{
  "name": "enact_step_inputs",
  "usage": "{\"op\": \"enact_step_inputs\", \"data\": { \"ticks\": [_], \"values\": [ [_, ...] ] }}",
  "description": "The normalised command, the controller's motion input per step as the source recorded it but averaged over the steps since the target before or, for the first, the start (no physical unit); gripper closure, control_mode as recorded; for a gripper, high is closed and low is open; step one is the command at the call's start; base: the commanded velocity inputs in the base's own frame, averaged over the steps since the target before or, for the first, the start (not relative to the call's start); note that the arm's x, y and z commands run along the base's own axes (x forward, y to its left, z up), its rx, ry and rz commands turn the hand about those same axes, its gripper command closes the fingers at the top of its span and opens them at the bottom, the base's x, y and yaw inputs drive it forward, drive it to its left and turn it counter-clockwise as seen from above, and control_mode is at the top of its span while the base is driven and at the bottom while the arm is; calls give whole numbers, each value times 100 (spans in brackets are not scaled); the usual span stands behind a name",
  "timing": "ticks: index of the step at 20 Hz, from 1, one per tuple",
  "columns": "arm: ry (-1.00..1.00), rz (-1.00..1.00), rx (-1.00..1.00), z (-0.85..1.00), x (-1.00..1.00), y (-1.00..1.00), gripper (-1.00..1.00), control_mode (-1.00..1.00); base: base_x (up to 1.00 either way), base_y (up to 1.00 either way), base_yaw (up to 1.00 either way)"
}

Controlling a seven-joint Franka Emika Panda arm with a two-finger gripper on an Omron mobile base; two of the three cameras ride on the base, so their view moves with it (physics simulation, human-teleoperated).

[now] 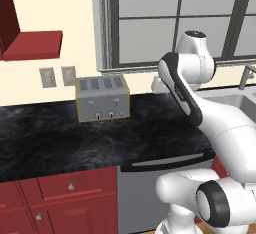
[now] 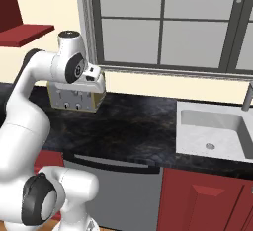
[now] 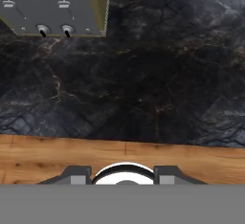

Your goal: Take the tongs from the drawer on the left and place them on the dining counter next to the tray containing the hot dog.

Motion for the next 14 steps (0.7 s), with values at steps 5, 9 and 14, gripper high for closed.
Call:
{"op": "enact_step_inputs", "data": {
  "ticks": [5, 9, 14],
  "values": [
    [0, 1, -6, -8, -7, 26, -100, -100, 0, 0, 0],
    [0, 9, -14, -15, -26, 66, -100, -100, 0, 0, 0],
    [0, 11, -14, -19, -21, 56, -100, -100, 0, 0, 0]
  ]
}}
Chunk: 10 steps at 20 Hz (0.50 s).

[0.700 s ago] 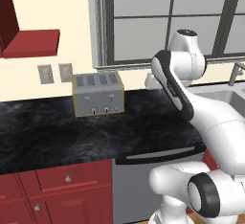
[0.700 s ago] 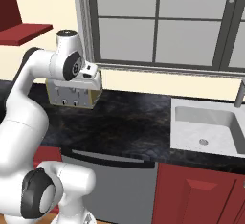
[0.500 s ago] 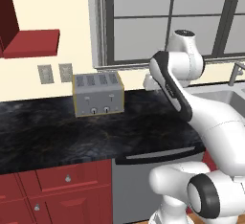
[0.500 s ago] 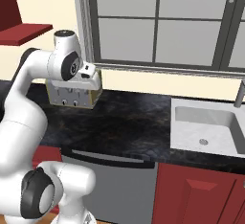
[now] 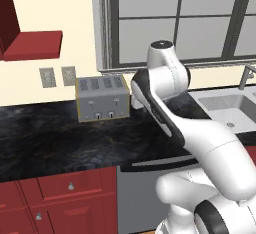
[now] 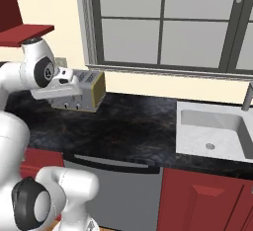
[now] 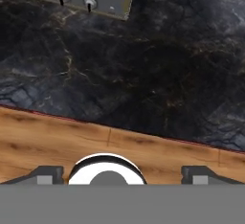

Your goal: Take the tongs from the drawer on the left and place them on the dining counter next to the tray containing the hot dog.

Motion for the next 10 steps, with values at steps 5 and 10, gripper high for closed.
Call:
{"op": "enact_step_inputs", "data": {
  "ticks": [5, 10],
  "values": [
    [0, 2, -20, -36, 0, 46, -100, -100, 0, 0, 0],
    [1, 3, -16, -30, -3, 59, -100, -100, 0, 0, 0]
  ]
}}
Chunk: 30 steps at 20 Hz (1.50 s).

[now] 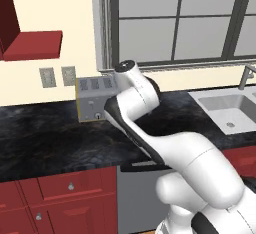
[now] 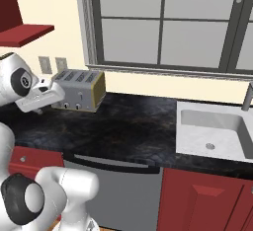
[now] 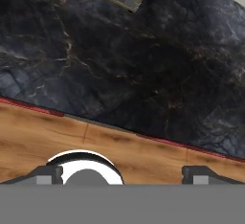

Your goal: Take the tongs from the drawer on the left and place them on the dining counter next to the tray containing the hot dog.

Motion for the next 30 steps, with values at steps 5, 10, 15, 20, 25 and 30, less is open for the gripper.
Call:
{"op": "enact_step_inputs", "data": {
  "ticks": [5, 10, 15, 20, 25, 30],
  "values": [
    [0, 1, -12, -22, -8, 62, -100, -100, 0, 0, 0],
    [0, 7, -11, -19, -20, 53, -100, -100, 0, 0, 0],
    [0, 7, -7, -13, -22, 38, -100, -100, 0, 0, 0],
    [0, 7, -6, -22, -10, 33, -100, -100, 0, 0, 0],
    [0, 10, -6, -29, -4, 29, -100, -100, 0, 0, 0],
    [0, 13, -6, -30, 0, 32, -100, -100, 0, 0, 0]
  ]
}}
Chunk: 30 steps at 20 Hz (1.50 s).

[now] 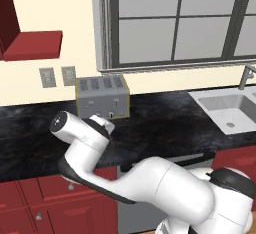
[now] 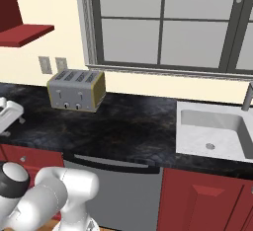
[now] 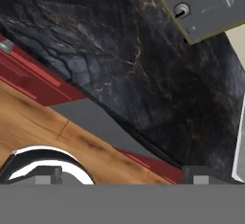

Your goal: Take the tongs from the drawer on the left and place them on the dining counter next to the tray containing the hot dog.

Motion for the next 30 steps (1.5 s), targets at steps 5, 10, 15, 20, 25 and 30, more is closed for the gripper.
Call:
{"op": "enact_step_inputs", "data": {
  "ticks": [5, 10, 15, 20, 25, 30],
  "values": [
    [0, 9, -6, -19, 0, 18, -100, -100, 0, 0, 0],
    [0, 0, -4, -24, -1, 0, -100, -100, 0, 0, 0],
    [0, 0, -3, -56, 0, 1, -100, -100, 0, 0, 0],
    [0, 0, -3, -37, 0, 9, -100, -100, 0, 0, 0],
    [-1, 3, -4, -30, -4, 8, -100, -100, 0, 0, 0],
    [-4, 5, -6, -34, -11, 11, -100, -100, 0, 0, 0]
  ]
}}
